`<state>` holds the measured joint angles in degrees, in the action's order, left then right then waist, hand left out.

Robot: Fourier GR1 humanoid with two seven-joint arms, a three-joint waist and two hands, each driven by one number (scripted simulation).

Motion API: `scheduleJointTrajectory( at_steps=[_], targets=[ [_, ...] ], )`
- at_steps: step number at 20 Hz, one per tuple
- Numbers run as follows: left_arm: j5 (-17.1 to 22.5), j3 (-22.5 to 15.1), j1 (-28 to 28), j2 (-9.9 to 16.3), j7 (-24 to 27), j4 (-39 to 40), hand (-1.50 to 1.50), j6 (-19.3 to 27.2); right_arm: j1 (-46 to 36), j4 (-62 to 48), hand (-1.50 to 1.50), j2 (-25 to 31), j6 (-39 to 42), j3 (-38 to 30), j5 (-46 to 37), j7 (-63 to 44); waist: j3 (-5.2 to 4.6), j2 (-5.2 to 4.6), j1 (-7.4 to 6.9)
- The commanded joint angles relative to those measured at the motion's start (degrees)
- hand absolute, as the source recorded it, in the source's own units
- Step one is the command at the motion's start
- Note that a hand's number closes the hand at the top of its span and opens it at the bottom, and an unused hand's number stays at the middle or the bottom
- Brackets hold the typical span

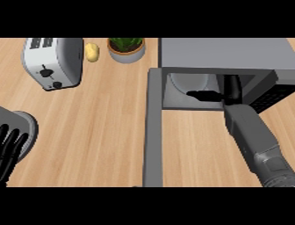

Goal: Pick up the milk, place it into the microwave and close the microwave

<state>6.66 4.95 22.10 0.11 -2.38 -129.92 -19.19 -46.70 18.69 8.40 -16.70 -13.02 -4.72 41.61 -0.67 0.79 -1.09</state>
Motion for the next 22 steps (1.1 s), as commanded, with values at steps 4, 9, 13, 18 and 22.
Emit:
scheduleJointTrajectory(
  at_steps=[4,9,13,18,22],
  targets=[
    [3.2,2.6,-2.1,2.0,-1.3,0.9,-1.50,-0.2,10.6,1.5,-1.50,-1.1,3.9,1.0,0.6,0.5,0.63,-0.62,1.64],
    [1.0,0.1,0.3,0.6,-0.2,0.3,-1.50,-0.7,18.0,10.0,-1.50,-4.9,7.0,1.4,3.5,0.4,0.60,-0.29,2.01],
    [4.0,-1.9,1.3,2.5,-2.4,-2.1,-1.50,-3.9,26.1,16.2,-1.50,-7.4,7.7,3.1,4.2,1.9,0.59,-0.36,1.83],
    [8.9,-3.3,-1.9,6.0,-4.3,1.6,-1.50,-9.1,34.0,21.9,-1.50,-6.8,15.9,4.6,6.2,4.5,0.60,-0.50,1.98],
    [-2.2,-9.5,-3.5,3.6,0.4,6.7,1.50,-9.9,42.4,27.3,-1.50,-6.1,21.1,6.6,7.9,7.0,0.62,-0.62,1.77]
  ],
)
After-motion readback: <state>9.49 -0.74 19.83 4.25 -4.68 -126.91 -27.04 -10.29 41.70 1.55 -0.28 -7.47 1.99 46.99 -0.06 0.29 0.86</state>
